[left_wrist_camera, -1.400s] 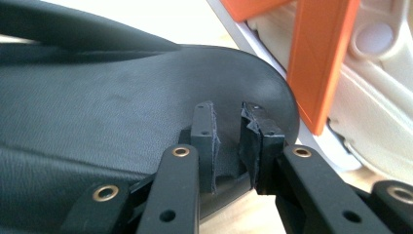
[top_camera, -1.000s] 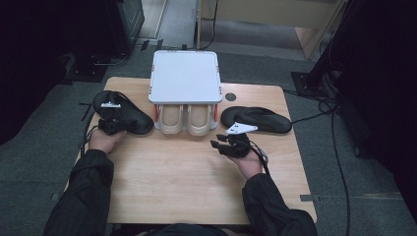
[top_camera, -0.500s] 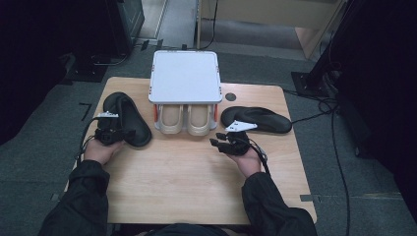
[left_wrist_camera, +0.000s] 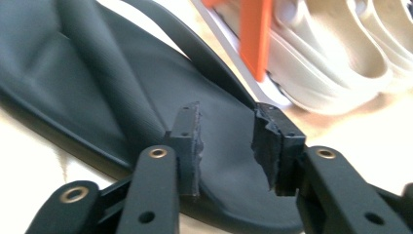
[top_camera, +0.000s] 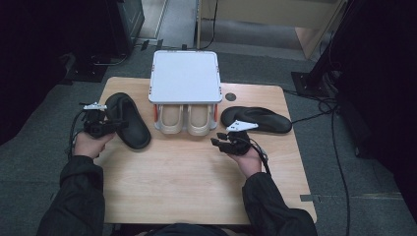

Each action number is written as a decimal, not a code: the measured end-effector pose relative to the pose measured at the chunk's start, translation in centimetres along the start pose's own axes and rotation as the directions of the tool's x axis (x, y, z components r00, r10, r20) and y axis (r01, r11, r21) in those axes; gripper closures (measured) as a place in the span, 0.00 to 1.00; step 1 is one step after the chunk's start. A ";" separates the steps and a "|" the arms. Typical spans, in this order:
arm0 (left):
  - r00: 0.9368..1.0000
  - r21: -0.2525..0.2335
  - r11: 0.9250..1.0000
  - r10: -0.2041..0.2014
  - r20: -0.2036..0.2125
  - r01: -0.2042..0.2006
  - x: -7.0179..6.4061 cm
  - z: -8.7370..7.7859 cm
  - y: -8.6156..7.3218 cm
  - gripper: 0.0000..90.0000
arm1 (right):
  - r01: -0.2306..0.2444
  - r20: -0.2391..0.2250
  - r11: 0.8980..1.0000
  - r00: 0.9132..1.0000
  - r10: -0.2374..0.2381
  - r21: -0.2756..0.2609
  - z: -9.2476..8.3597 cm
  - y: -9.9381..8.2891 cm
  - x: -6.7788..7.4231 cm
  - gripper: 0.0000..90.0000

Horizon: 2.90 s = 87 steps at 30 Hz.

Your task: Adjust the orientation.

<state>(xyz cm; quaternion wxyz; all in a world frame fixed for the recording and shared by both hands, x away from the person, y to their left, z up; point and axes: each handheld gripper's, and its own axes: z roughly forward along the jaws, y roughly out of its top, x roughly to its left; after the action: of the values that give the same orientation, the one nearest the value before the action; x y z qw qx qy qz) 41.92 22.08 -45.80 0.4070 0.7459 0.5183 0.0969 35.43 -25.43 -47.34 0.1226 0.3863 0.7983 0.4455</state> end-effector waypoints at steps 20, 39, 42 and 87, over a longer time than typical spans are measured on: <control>0.996 0.023 0.999 -0.045 -0.074 0.047 3.5 4.0 0.4 0.57 | -0.019 0.035 1.000 0.999 0.020 -0.012 -1.2 -1.0 -0.3 0.67; 0.998 0.052 0.996 -0.069 -0.003 0.069 3.6 3.9 0.5 0.75 | -0.021 0.038 1.000 0.999 0.022 -0.009 -1.3 -1.0 -0.2 0.67; 0.997 0.046 0.996 -0.074 0.001 0.074 3.5 3.8 0.6 0.75 | -0.021 0.038 1.000 0.999 0.022 -0.012 -1.3 -1.0 -0.2 0.67; 0.992 0.002 0.993 -0.121 0.026 0.121 1.5 -2.4 6.7 0.76 | 0.003 -0.008 1.000 1.000 -0.003 -0.002 -0.3 -0.3 0.1 0.68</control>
<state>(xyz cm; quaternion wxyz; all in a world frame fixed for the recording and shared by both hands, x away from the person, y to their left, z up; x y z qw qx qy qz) 45.81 23.70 -39.91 0.4188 0.7145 0.5570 0.0621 35.07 -25.69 -47.35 0.1207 0.3830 0.7990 0.4477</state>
